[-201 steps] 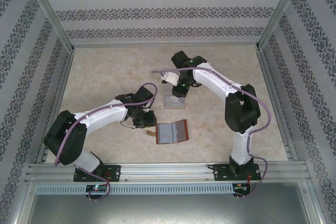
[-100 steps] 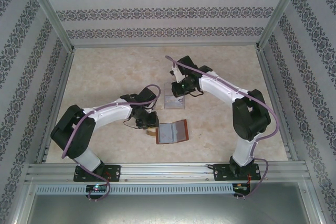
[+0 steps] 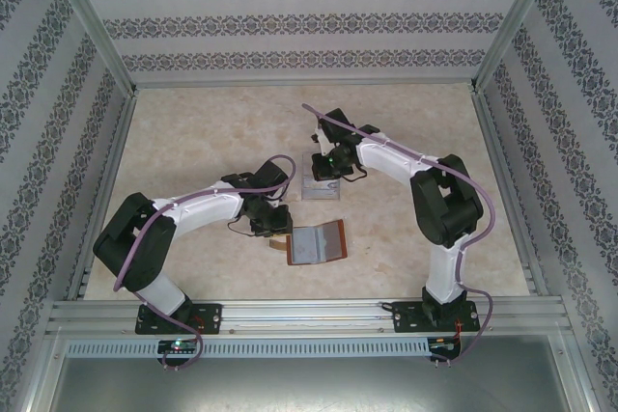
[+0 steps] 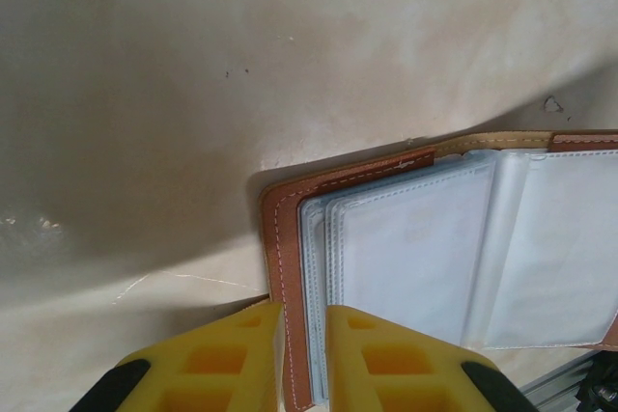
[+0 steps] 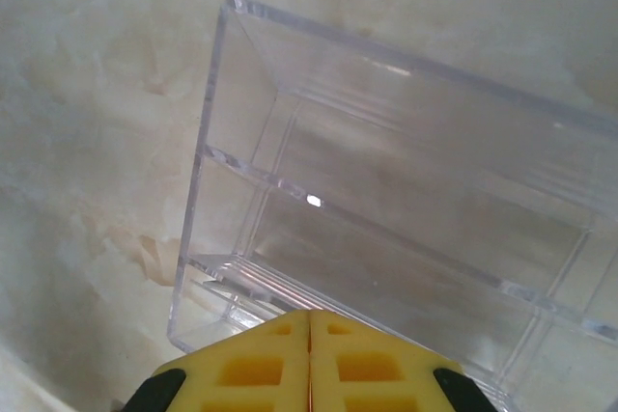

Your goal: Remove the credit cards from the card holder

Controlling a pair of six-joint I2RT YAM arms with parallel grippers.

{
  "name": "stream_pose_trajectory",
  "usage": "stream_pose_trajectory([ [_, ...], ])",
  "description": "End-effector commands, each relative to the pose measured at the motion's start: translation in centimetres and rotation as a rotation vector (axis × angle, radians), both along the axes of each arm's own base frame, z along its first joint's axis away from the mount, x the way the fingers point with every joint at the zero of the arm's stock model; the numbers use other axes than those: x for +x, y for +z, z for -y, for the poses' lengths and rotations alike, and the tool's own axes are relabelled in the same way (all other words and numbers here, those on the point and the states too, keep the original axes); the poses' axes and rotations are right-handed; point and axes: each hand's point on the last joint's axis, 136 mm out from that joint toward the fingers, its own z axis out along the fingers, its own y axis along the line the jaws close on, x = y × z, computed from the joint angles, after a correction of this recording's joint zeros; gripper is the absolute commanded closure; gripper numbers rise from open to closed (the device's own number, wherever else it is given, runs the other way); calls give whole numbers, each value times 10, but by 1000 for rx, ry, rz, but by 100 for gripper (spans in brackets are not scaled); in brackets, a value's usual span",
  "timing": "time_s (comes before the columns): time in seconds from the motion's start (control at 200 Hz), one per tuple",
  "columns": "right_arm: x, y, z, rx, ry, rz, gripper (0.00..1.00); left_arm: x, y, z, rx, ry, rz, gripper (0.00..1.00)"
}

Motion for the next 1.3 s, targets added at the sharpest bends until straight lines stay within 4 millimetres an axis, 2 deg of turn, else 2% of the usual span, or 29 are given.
stream_pose_trajectory([
  [0.0,5,0,0,9,-16,5,90,-1,1,7,-13,-9,5,79],
  [0.24,7,20,0,4,-10,40,90,0,0,7,-11,-13,5,80],
  [0.435,-10,38,-3,47,-30,23,90,-1,-3,7,-9,-17,-1,80],
  [0.56,-31,46,-8,114,-42,-10,89,-3,-4,6,-8,-20,-7,80],
  [0.834,-93,44,-25,202,-33,-101,85,-14,-15,-1,14,-36,-40,81],
  [1.064,-144,29,-33,198,-32,-163,84,-18,-14,-3,18,-55,-44,81],
  [1.294,-174,10,-39,189,-57,-214,84,-21,-5,6,3,-86,-41,81],
])
